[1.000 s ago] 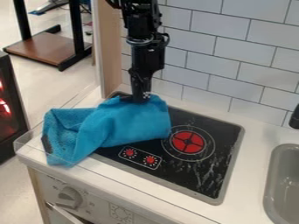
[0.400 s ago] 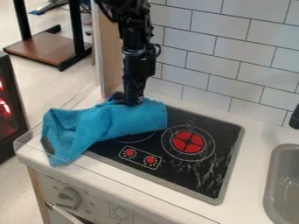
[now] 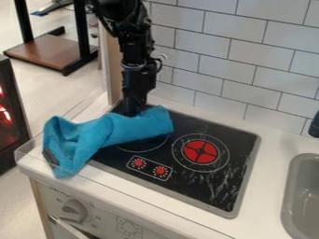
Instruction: Fold the cloth from the bottom right to the upper right
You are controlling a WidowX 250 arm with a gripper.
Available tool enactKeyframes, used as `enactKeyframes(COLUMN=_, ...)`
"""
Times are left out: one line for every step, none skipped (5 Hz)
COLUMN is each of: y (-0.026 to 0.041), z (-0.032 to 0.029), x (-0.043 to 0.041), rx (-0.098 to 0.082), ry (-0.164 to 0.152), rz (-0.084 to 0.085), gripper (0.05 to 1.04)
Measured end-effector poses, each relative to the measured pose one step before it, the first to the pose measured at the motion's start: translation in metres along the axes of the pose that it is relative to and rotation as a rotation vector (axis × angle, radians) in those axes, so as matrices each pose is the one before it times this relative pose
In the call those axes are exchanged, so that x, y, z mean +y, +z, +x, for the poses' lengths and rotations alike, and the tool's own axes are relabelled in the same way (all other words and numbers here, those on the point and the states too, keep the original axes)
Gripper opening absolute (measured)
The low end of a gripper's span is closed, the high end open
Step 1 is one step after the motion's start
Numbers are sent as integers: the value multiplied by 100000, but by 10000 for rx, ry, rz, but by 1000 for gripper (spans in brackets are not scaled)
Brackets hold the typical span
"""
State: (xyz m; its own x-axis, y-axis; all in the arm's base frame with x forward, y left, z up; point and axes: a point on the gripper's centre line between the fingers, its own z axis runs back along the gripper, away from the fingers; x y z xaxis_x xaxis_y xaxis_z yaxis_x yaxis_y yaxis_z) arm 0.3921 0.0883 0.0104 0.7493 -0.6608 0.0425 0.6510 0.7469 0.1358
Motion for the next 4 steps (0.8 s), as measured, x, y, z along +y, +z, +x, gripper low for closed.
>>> enactKeyframes(y=-348, z=-307, x=-322, rx=89, ry=197, rz=-45, gripper=247)
enactKeyframes(y=-144, z=-118, x=-223, rx=30, ry=47, rz=-75, gripper=483)
enactKeyframes(y=-26, z=-123, x=-414, rx=28, ry=-5, rz=-198, gripper=725)
enactKeyframes(y=609, z=-636, x=-1078, rx=-98, ry=23, rz=-302, gripper=971)
